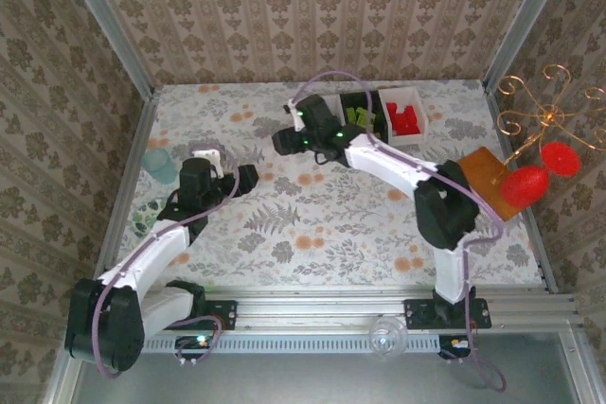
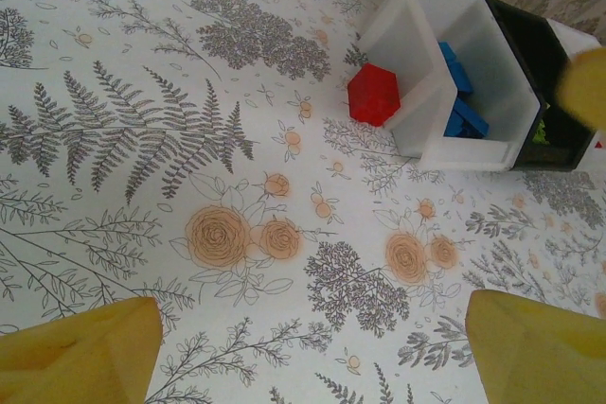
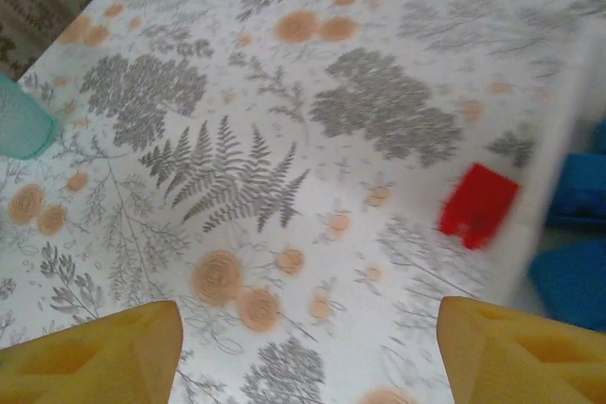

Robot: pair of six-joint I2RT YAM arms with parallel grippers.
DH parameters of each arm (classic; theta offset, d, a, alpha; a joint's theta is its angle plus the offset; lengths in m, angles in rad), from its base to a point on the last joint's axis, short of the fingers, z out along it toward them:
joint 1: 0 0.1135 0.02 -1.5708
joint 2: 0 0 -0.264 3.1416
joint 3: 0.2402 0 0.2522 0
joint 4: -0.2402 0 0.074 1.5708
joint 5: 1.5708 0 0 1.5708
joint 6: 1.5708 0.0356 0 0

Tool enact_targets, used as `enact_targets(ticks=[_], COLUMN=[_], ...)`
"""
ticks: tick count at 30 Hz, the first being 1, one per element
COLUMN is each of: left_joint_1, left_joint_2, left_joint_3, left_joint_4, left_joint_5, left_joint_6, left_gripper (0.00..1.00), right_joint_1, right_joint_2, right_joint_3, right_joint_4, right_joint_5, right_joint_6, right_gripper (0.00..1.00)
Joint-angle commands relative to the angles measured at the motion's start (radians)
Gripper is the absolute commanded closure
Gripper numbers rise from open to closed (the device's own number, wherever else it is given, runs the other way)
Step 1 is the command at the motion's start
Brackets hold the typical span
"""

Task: Sort the legos into containers by color
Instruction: Move the container to the top-center of the table.

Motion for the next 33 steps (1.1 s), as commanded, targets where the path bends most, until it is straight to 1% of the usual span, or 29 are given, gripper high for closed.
enact_targets(ticks=[1, 6, 12, 14, 18, 21, 25, 27, 33], left_joint_1=[0.005, 0.005, 0.007, 0.007, 0.011, 0.011, 0.012, 0.013, 0.013], left_joint_2=[-0.029, -0.044, -0.061, -0.067, -0.077, -0.076, -0.071, -0.071, -0.077], left_joint_3=[-0.014, -0.022, -0.025, -0.027, -0.029, -0.027, -0.028, -0.025, -0.02], left_joint_4=[-0.006, -0.005, -0.015, -0.019, -0.022, -0.021, -0.015, -0.017, -0.025], left_joint_5=[0.004, 0.014, 0.02, 0.017, 0.014, 0.015, 0.018, 0.021, 0.026], left_joint_6=[0.011, 0.006, 0.008, 0.01, 0.013, 0.013, 0.013, 0.013, 0.014], left_gripper=[0.15, 0.15, 0.15, 0.15, 0.15, 0.15, 0.15, 0.15, 0.15], right_joint_1=[-0.007, -0.012, -0.041, -0.051, -0.07, -0.078, -0.063, -0.055, -0.045], right_joint_2=[0.123, 0.291, 0.423, 0.438, 0.448, 0.472, 0.508, 0.527, 0.542], right_joint_3=[0.118, 0.299, 0.458, 0.482, 0.512, 0.559, 0.606, 0.632, 0.635], right_joint_4=[-0.046, -0.097, -0.174, -0.198, -0.257, -0.314, -0.377, -0.405, -0.437], right_joint_5=[0.004, 0.063, 0.087, 0.105, 0.191, 0.231, 0.237, 0.262, 0.331], right_joint_6=[0.036, 0.06, 0.1, 0.108, 0.101, 0.09, 0.087, 0.088, 0.13], right_gripper=[0.29, 0.31, 0.32, 0.32, 0.32, 0.31, 0.3, 0.29, 0.27])
